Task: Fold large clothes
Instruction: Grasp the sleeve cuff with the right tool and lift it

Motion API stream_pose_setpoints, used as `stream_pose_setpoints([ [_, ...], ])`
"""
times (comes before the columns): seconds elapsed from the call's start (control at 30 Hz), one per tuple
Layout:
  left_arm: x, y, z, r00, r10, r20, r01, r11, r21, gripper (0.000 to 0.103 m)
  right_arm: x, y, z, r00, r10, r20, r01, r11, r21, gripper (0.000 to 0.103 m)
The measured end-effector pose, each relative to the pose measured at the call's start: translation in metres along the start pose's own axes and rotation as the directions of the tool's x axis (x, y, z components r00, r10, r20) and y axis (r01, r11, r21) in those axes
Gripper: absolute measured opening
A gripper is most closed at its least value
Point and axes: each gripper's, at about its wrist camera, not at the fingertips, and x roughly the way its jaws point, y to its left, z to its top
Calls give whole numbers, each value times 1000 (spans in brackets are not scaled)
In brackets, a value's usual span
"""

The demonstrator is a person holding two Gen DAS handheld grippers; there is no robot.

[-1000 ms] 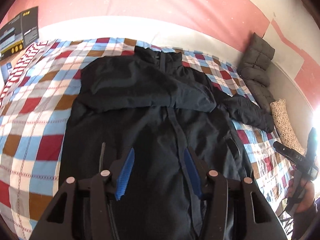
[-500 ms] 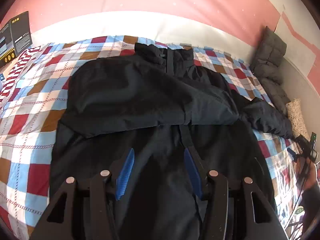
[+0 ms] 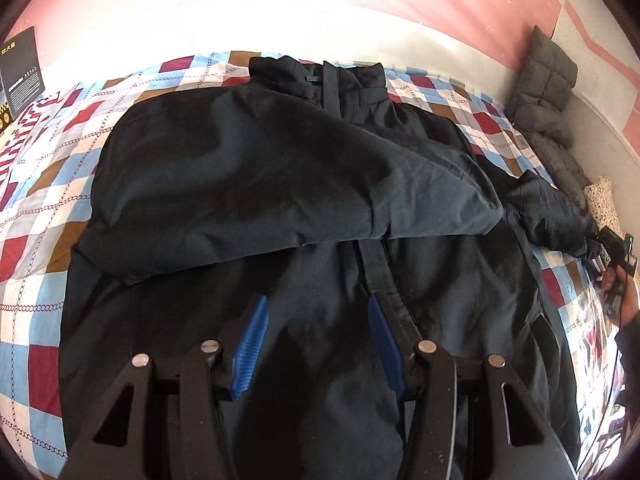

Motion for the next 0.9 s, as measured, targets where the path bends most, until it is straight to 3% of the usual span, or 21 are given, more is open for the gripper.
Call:
stream_pose_setpoints([
  [0.03,-1,2,0,1000,2,0,-2,1000,-3,55,-4,11,1,1000,-13,8,13,999,-44,37],
  [0.07,-1,3,0,1000,6,1,-6,1000,-5,55,-8,18,1,1000,-18,15,19,998,-64,28],
  [0.23,-13,23,11,999,38,31,-37,999,-31,55,-59,80,4,994,76,80,-61,981,-184,24],
  [0.37,-30,45,19,997,38,66,-32,996,-82,55,-118,161,-9,972,208,111,-157,922,-354,24],
  [0.5,-45,64,18,996,21,89,-9,991,-132,55,-165,259,-45,937,346,56,-267,809,-525,24],
  [0.67,-58,84,10,994,9,109,10,986,-168,55,-186,360,-131,900,429,-82,-362,626,-690,24],
  [0.77,-67,101,6,993,14,121,10,981,-195,55,-171,401,-198,885,422,-196,-417,532,-737,24],
  [0.9,-80,126,4,990,40,134,-10,975,-221,55,-113,434,-303,867,306,-393,-492,411,-767,34],
])
